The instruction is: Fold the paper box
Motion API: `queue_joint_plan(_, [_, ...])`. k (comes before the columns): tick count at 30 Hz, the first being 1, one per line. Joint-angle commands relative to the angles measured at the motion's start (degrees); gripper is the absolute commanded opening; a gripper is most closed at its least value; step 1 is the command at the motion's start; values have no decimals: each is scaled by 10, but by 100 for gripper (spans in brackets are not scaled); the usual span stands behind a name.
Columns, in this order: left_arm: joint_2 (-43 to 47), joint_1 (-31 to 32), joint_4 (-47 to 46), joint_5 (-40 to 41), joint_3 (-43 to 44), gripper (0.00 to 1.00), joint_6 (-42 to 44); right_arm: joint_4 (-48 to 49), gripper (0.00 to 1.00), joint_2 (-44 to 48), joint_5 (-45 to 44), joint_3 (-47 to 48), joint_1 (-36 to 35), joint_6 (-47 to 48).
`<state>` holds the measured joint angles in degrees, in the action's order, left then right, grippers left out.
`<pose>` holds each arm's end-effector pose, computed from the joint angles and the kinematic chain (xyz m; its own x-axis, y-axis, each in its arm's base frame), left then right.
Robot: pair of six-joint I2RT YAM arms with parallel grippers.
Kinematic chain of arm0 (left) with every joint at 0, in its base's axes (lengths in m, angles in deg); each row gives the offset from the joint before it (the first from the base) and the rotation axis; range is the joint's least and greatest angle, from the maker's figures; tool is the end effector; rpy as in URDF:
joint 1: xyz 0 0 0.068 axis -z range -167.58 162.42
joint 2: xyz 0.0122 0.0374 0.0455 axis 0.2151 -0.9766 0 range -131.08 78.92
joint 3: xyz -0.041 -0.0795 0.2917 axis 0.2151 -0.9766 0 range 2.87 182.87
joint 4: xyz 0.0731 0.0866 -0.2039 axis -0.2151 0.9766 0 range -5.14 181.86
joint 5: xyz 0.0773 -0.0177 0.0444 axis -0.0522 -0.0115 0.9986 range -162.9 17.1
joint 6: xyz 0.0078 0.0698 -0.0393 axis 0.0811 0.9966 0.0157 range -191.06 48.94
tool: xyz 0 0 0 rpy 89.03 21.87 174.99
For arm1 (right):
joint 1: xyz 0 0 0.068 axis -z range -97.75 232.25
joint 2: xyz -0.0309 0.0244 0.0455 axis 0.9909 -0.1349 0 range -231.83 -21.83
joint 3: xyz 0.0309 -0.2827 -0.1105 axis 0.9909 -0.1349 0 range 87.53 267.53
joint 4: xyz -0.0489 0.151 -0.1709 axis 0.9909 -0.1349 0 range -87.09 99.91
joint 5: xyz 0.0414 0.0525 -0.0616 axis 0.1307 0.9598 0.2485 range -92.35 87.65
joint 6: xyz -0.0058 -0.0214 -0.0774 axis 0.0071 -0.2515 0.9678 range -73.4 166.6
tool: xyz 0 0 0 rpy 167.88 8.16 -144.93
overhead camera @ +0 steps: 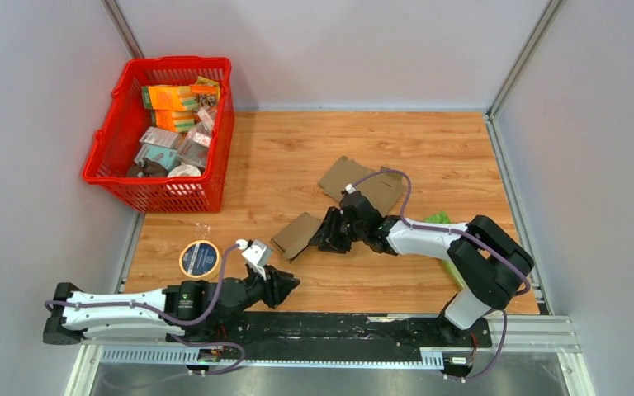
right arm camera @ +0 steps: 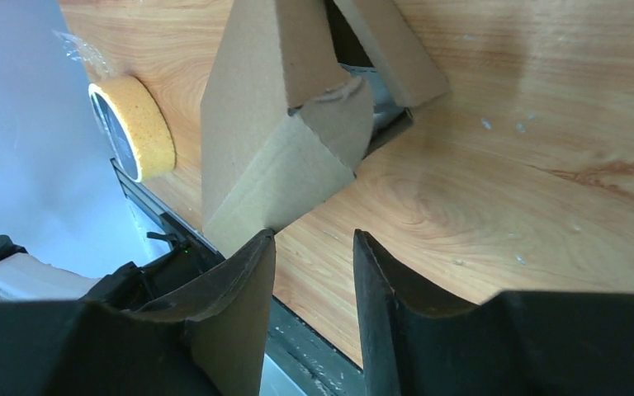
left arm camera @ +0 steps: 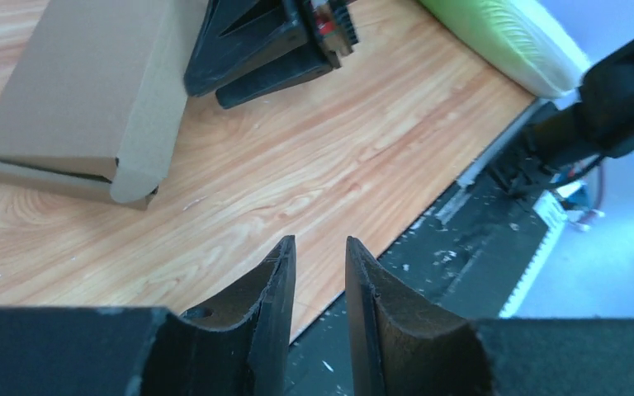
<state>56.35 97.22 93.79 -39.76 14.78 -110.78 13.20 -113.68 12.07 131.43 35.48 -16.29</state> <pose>0.0462 -0.0883 0.2025 -0.5265 -0.1194 -0.8418 0.5860 0.6664 -0.4610 0.2055 0.2439 0.1920 -0.9555 0.2424 -0.1683 0.0518 0.6993 0.7129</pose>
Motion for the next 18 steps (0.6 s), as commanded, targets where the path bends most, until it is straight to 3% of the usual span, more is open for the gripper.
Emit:
queue_joint_plan(1, [19, -20, 123, -36, 88, 35, 1, -4, 43, -4, 9, 18, 4, 55])
queue_joint_plan(3, [-24, -65, 113, -69, 117, 33, 12, -4, 43, -5, 11, 19, 3, 62])
queue_joint_plan(4, [-48, -130, 110, -128, 149, 30, 21, -3, 43, -7, 13, 19, 4, 64])
queue_joint_plan(6, [-121, -183, 100, -162, 185, 25, 27, 2, 43, -10, 18, 22, 4, 67])
queue_joint_plan(11, [-183, -312, 15, -203, 190, 25, 65, 5, 43, -10, 22, 27, 7, 75])
queue_joint_plan(13, [-209, -369, -24, -257, 171, 25, 59, 4, 43, -9, 22, 25, 7, 81])
queue_joint_plan(18, [-331, -382, -151, -279, 161, 23, 69, -2, 43, -3, 32, 29, 11, 99])
